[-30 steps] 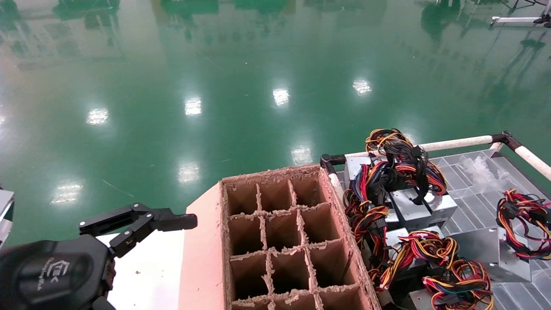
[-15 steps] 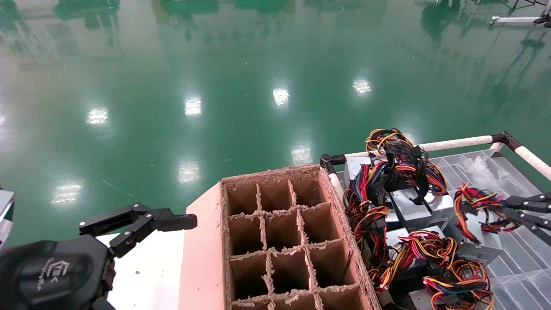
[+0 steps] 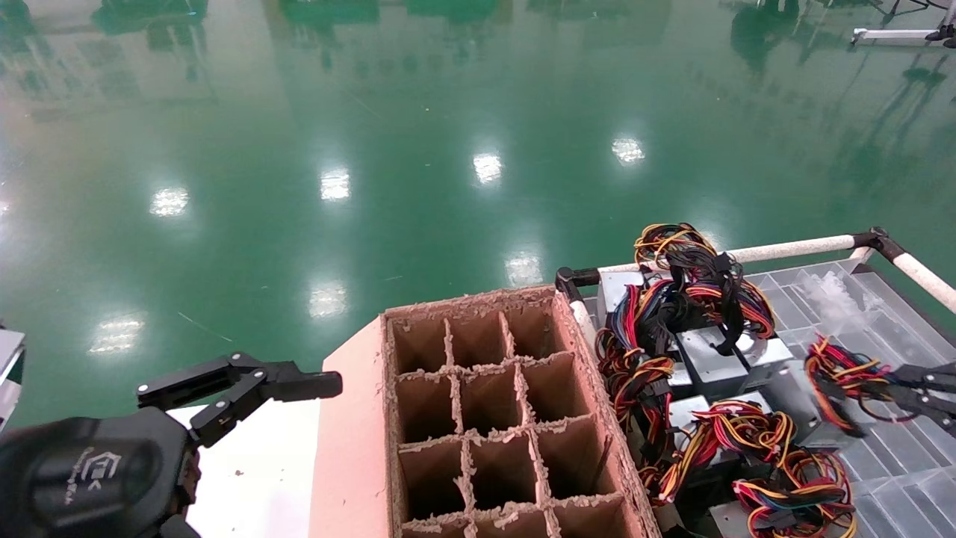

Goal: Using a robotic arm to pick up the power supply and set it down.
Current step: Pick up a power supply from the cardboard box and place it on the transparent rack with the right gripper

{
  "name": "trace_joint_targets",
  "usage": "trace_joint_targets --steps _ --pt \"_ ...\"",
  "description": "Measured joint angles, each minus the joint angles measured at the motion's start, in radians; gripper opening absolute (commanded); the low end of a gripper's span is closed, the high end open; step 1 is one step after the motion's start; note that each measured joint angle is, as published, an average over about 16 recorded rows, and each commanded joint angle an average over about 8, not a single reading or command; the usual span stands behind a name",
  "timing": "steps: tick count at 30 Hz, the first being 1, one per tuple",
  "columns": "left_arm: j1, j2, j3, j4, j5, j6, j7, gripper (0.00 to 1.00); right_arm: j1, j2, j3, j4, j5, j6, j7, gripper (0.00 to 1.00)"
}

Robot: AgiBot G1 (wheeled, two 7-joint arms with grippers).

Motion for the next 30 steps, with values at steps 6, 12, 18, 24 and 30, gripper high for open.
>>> trace_joint_targets --steps 6,12,18,24,30 --pt "0.0 0.0 0.0 0.0 0.0 0.0 0.0 1.0 0.011 0.005 -0.015 -0.069 -0.007 0.045 -0.014 0.0" --pt "0.0 0.0 0.0 0.0 0.0 0.0 0.0 1.0 0.039 -0.001 -0.027 -0.129 -0.03 0.132 -0.029 0.0" --pt "0.0 0.0 0.0 0.0 0.0 0.0 0.0 1.0 0.071 -0.019 -0.036 -0.167 -0.052 0.232 -0.042 0.0" --pt "0.0 0.0 0.0 0.0 0.0 0.0 0.0 1.0 0.106 -0.037 -0.044 -0.184 -0.068 0.298 -0.049 0.0" --pt "0.0 0.0 0.0 0.0 0.0 0.0 0.0 1.0 0.132 -0.053 -0.054 -0.193 -0.084 0.316 -0.054 0.0"
